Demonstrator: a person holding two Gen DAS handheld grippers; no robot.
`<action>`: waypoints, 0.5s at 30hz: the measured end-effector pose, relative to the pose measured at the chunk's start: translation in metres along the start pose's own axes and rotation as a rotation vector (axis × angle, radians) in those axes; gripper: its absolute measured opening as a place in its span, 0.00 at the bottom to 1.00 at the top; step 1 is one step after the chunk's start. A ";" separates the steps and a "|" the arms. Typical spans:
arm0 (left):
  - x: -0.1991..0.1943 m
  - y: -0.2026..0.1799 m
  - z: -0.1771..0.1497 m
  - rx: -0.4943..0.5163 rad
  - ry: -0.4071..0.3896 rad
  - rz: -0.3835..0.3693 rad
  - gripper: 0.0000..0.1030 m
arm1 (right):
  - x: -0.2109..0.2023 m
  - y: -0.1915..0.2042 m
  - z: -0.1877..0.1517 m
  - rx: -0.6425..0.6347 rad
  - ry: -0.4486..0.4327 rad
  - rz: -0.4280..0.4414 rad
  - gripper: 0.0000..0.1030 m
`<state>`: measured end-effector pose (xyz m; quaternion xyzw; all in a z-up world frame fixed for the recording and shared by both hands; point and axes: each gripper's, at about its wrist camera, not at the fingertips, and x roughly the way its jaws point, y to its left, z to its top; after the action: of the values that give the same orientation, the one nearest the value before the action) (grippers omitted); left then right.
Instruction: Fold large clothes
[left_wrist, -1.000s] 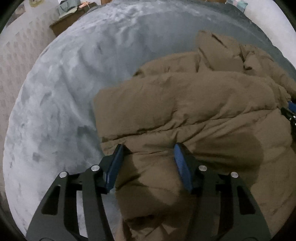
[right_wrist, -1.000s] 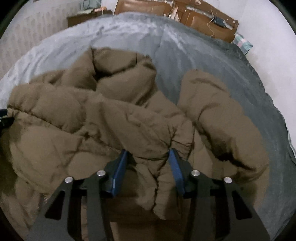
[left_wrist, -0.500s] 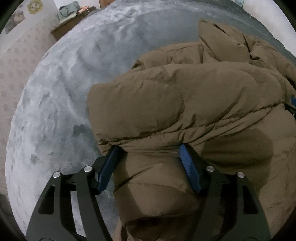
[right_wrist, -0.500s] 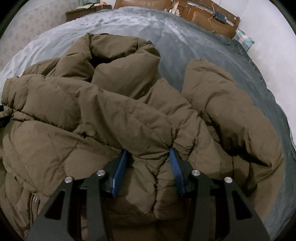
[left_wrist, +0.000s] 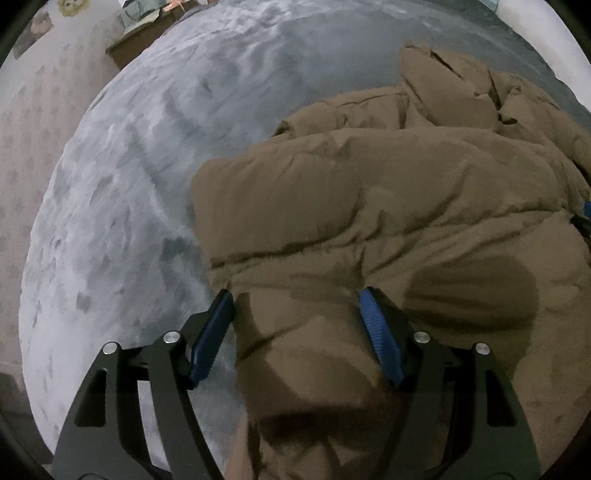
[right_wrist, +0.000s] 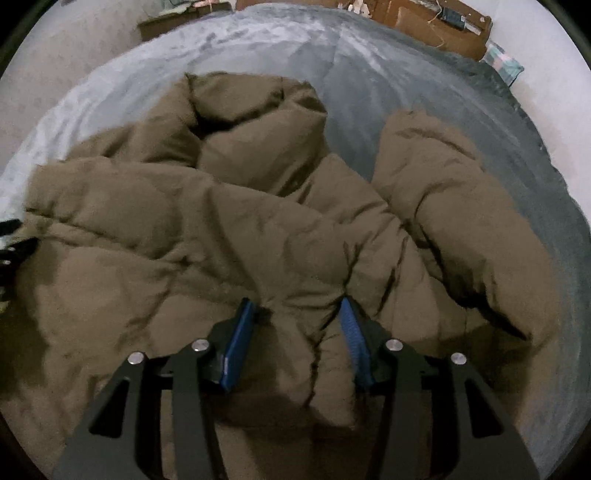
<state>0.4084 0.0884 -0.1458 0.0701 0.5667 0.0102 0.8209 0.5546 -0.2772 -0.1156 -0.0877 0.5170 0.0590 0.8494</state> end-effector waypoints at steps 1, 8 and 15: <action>-0.006 -0.001 0.000 -0.001 0.010 0.004 0.69 | -0.005 0.000 -0.001 0.000 0.002 0.005 0.48; -0.054 -0.016 -0.013 0.056 0.020 0.013 0.74 | -0.040 0.001 -0.012 -0.038 0.029 0.017 0.48; -0.031 -0.014 -0.013 0.029 0.089 -0.002 0.69 | -0.023 -0.009 -0.027 -0.018 0.105 0.000 0.48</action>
<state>0.3841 0.0732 -0.1232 0.0810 0.6029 0.0042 0.7937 0.5228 -0.2919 -0.1065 -0.0983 0.5603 0.0589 0.8203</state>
